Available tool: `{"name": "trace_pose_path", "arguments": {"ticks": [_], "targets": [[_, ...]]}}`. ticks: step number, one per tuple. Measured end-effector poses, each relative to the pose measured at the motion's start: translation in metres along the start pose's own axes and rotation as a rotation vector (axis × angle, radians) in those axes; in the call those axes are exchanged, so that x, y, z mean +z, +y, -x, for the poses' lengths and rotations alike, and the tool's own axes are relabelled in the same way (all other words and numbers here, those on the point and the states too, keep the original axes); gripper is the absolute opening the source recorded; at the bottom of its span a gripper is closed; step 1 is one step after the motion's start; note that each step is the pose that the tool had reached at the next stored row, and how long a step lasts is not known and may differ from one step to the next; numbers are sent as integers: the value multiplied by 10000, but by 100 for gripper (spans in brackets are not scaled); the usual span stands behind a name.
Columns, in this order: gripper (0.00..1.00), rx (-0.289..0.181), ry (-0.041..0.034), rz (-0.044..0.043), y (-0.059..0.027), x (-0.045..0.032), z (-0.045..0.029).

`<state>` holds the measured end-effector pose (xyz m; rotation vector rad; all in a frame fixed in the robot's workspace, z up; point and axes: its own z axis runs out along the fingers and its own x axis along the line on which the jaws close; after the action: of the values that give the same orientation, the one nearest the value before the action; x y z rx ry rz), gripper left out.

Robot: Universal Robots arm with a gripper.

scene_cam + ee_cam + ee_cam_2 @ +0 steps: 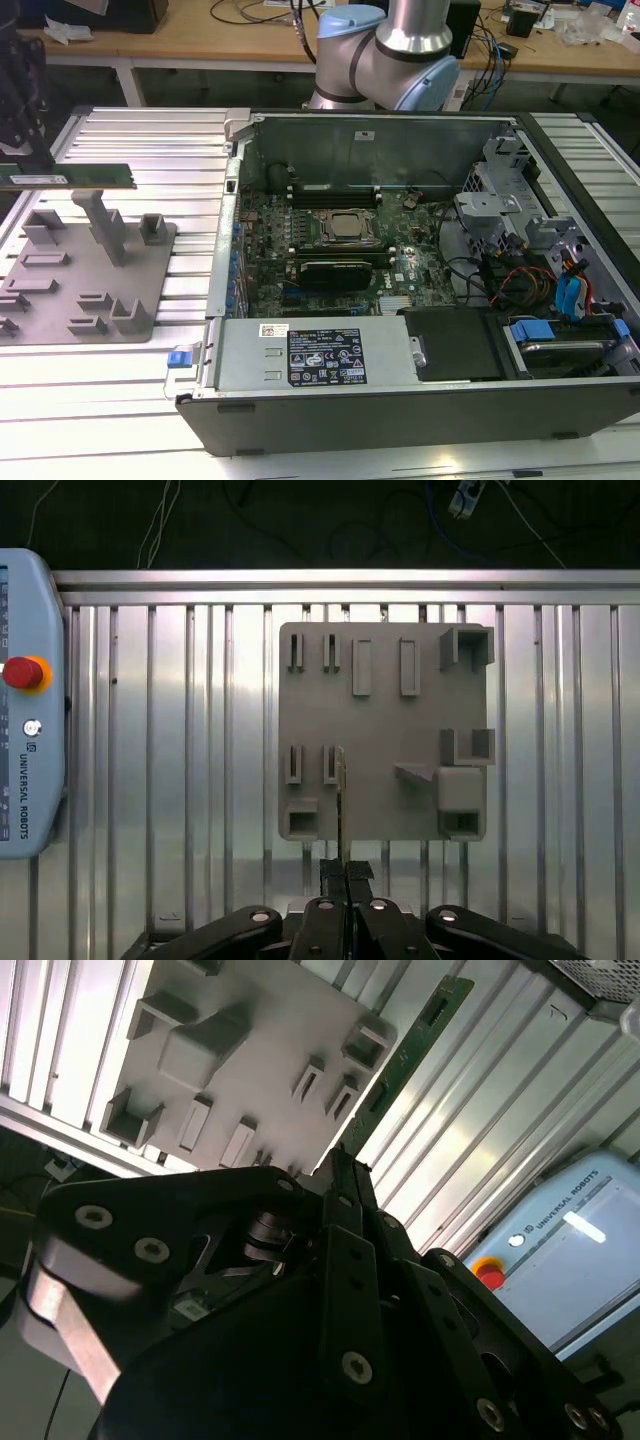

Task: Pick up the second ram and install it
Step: 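Pick up the second ram and move it above second insertion slot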

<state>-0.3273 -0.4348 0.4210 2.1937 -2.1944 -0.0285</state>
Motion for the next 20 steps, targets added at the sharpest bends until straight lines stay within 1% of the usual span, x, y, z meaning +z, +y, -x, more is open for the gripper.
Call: {"name": "trace_pose_path", "arguments": {"ticks": [2,5,7,11,15,17,18,20], "targets": [[9,0,1,1,-44,-2,0],[9,0,0,0,-158,-6,0],[9,-1,0,1,-200,-8,0],[9,0,1,1,-342,-14,0],[9,0,1,1,-530,-22,0],[9,1,1,1,-576,-24,0],[9,0,0,0,-617,-25,0],[9,0,0,0,-667,-27,0]]}}
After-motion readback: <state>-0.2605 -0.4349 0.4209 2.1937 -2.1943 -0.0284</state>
